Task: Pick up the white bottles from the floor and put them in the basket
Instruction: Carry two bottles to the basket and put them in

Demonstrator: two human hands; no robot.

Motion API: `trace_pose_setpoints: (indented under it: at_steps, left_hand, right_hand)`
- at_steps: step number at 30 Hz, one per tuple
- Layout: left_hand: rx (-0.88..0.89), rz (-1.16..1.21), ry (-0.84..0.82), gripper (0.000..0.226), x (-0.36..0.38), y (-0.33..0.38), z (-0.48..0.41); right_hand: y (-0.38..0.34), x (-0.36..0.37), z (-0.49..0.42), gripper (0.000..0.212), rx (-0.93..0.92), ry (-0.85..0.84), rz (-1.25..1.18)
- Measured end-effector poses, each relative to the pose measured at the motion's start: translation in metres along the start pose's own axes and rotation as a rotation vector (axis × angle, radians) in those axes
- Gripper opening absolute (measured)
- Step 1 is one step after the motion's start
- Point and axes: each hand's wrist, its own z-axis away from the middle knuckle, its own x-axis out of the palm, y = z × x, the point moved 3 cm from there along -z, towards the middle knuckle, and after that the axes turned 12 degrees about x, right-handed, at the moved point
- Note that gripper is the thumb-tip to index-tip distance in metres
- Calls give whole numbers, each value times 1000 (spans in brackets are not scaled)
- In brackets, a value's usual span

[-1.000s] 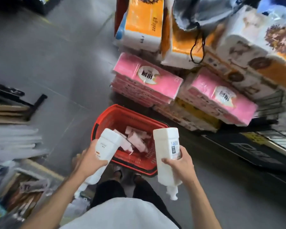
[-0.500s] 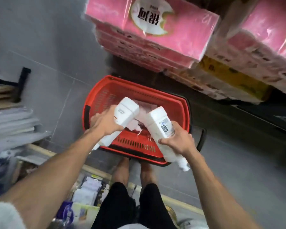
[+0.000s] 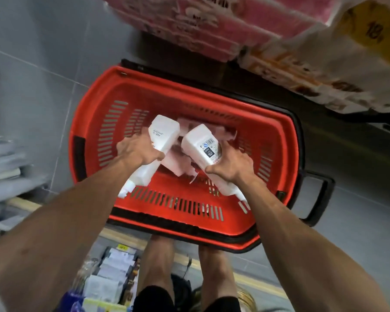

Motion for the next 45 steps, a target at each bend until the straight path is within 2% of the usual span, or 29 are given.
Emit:
trace_pose_setpoints:
  at_steps: [5, 12, 15, 19, 25, 33, 38, 45]
  left_hand:
    - [-17, 6, 28, 88, 18, -9, -41]
    - [55, -75, 34, 91, 20, -8, -71]
    - [105, -87, 45, 90, 21, -8, -70]
    - [189, -145, 111, 76, 16, -8, -56]
    - [239, -255, 153, 71, -3, 1, -29]
    - [268, -270, 228, 66, -44, 24, 67]
    - [280, -185, 238, 65, -89, 47, 164]
    - [352, -141, 299, 62, -144, 72, 295]
  right_hand:
    - [-3, 31, -48, 84, -3, 27, 17]
    - [-10, 42, -83, 96, -5, 24, 94]
    - [-12, 40, -80, 85, -38, 101, 60]
    - [-12, 30, -68, 73, -58, 244, 11]
    - [-19, 22, -41, 69, -57, 149, 62]
    - [-30, -24, 48, 64, -69, 149, 116]
    - [-24, -78, 139, 66, -37, 181, 43]
    - [-19, -149, 272, 62, -47, 251, 84]
